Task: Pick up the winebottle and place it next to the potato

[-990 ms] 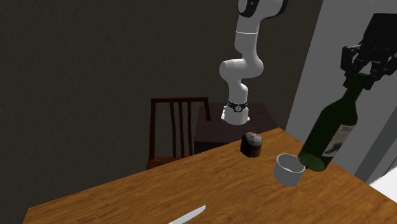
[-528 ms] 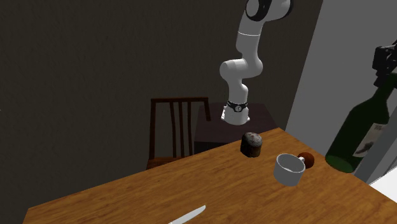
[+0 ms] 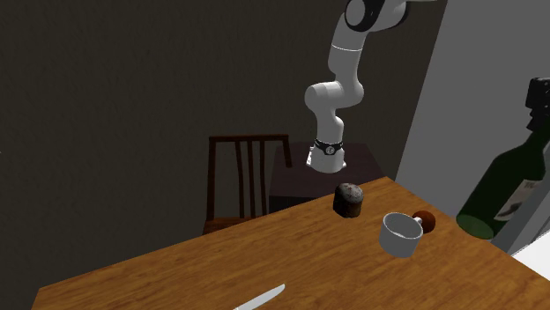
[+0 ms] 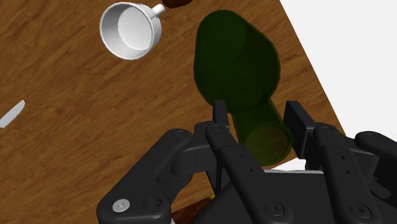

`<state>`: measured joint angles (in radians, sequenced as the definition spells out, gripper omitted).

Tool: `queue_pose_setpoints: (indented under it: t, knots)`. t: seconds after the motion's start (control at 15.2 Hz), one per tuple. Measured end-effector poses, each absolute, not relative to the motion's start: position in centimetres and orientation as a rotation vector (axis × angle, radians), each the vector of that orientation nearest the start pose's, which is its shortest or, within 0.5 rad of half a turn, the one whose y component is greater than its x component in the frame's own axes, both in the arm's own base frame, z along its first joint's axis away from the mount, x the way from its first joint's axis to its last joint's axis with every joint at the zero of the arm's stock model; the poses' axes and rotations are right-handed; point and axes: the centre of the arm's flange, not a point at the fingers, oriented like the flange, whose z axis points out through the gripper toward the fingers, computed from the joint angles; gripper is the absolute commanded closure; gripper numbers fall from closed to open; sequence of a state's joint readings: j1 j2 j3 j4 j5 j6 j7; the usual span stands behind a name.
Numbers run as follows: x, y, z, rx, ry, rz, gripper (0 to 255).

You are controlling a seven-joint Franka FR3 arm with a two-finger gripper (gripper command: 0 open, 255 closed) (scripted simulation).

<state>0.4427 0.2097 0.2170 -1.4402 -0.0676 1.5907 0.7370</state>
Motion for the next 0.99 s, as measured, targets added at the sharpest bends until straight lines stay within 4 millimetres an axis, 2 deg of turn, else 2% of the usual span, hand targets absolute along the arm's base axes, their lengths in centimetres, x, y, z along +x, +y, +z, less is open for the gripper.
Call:
queue_pose_setpoints:
  t: [0.99]
  knots:
    - [49.8,36.2,48.8,-3.191,0.124,0.043,255]
